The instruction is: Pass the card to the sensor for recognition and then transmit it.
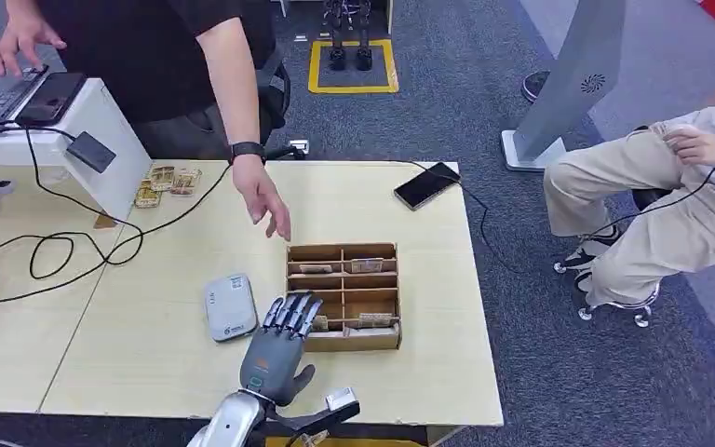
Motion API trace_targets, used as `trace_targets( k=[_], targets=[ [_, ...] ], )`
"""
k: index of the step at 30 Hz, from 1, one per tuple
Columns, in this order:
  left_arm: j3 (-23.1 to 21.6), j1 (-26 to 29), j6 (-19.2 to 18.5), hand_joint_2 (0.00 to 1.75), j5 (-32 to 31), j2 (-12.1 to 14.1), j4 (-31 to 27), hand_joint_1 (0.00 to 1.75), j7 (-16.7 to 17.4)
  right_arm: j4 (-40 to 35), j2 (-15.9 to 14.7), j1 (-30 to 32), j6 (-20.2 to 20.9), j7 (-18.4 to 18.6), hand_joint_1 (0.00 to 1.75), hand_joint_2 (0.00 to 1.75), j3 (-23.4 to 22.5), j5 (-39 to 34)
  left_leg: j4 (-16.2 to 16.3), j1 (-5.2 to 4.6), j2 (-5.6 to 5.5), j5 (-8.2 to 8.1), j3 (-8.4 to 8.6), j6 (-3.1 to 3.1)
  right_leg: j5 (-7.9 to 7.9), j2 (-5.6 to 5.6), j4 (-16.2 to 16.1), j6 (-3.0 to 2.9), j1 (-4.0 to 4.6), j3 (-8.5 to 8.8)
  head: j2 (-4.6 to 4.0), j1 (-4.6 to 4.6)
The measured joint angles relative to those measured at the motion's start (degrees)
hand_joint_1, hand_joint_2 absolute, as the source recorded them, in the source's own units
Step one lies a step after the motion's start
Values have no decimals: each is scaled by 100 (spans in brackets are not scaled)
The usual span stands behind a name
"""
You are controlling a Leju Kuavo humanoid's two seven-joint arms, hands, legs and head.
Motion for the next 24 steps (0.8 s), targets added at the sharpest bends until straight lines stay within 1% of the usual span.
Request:
trace_targets(
  k=[3,9,14,15,16,17,18,22,24],
  targets=[
    [-43,-19,6,175,4,17,39,0,149,0,0,0,0,-2,0,175,0,0,0,0,0,0,0,0,0,0,0,0,0,0,0,-2],
    [-63,-36,9,175,-15,35,90,0,223,0,0,0,-2,0,0,175,0,2,0,0,0,0,0,0,0,0,0,0,0,0,0,0],
    [-65,-57,15,175,-127,33,111,0,431,0,0,0,-2,11,0,175,0,0,0,0,0,0,0,0,0,0,0,0,0,0,0,0],
    [-65,-57,33,175,-133,33,114,23,463,0,0,0,0,18,0,175,-2,0,0,0,0,0,0,0,0,0,0,0,0,0,0,0],
    [-66,-57,63,175,-140,33,116,117,498,0,0,0,0,15,0,175,0,-4,0,0,0,0,0,0,0,0,0,0,0,0,0,-2],
    [-65,-57,98,175,-140,31,116,169,522,0,0,0,0,15,0,175,0,-7,0,0,0,0,0,0,0,0,0,0,0,0,0,0],
    [-65,-56,169,175,-140,28,116,175,555,0,0,0,0,15,0,175,0,-9,0,0,0,0,0,0,0,0,0,0,0,0,0,0],
    [-65,-53,617,175,-129,22,116,175,605,0,0,0,0,18,0,175,0,-4,0,0,-1,0,-1,0,0,-1,0,0,0,0,0,0],
    [-65,-48,748,175,-139,22,116,175,623,0,0,0,0,18,0,175,0,-2,0,0,-1,0,-1,0,0,-1,0,0,0,0,0,0]
  ],
)
